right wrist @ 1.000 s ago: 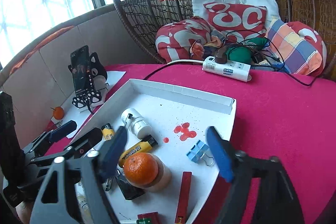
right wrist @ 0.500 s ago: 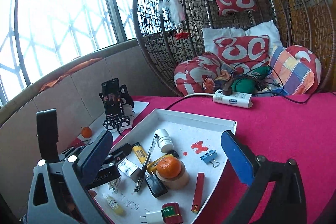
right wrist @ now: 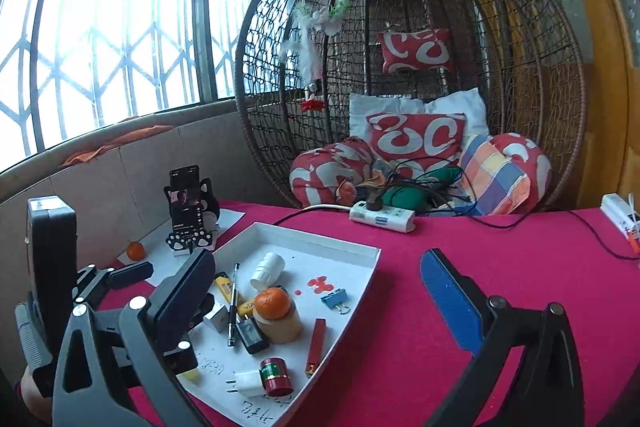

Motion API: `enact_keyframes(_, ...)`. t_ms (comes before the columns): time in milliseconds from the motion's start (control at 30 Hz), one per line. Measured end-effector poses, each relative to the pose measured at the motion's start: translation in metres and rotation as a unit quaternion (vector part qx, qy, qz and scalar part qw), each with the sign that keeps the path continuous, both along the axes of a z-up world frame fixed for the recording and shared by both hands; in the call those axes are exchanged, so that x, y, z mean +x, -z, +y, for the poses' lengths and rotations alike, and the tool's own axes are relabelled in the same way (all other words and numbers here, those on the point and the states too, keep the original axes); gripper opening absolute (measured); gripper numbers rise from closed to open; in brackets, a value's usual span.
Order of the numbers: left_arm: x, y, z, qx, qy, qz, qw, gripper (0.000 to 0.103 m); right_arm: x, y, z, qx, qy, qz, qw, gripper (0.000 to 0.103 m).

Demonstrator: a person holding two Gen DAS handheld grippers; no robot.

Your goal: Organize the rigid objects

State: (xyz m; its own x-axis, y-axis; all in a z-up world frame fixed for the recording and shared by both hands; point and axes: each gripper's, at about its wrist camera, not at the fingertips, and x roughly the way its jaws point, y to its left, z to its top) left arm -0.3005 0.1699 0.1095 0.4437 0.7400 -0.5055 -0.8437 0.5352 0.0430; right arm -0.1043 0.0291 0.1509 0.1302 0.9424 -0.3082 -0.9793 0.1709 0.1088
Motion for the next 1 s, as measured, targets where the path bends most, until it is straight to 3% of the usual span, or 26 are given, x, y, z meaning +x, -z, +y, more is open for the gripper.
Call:
enact_keyframes(200, -0.008, -0.02, -0.044, 0.043, 0.064, -0.037, 0.9964, 0.088, 0.009, -0.014, -0.033, 0.035, 0.084, -0.016, 0.996, 0.103)
enact_keyframes(367, -0.011, -0.019, -0.054, 0.027, 0.042, -0.041, 0.9979, 0.088, 0.024, -0.015, -0.057, 0.054, 0.167, 0.012, 0.984, 0.103)
enact_keyframes(500, -0.007, -0.014, -0.053, -0.008, 0.018, -0.012, 0.9997, 0.088, 0.033, -0.013, -0.082, 0.093, 0.144, 0.048, 0.984, 0.103)
enact_keyframes(700, 0.0, -0.003, -0.067, 0.031, -0.044, 0.06, 0.9967, 0.088, 0.025, -0.012, -0.107, 0.107, 0.131, 0.046, 0.985, 0.103)
enact_keyframes(867, -0.013, 0.0, -0.083, 0.015, -0.037, 0.035, 0.9986, 0.088, 0.022, -0.007, -0.12, 0.096, 0.112, 0.072, 0.987, 0.103)
enact_keyframes(1000, -0.02, 0.002, -0.094, -0.008, -0.022, 0.024, 0.9995, 0.088, 0.017, -0.004, -0.129, 0.096, 0.115, 0.066, 0.986, 0.103)
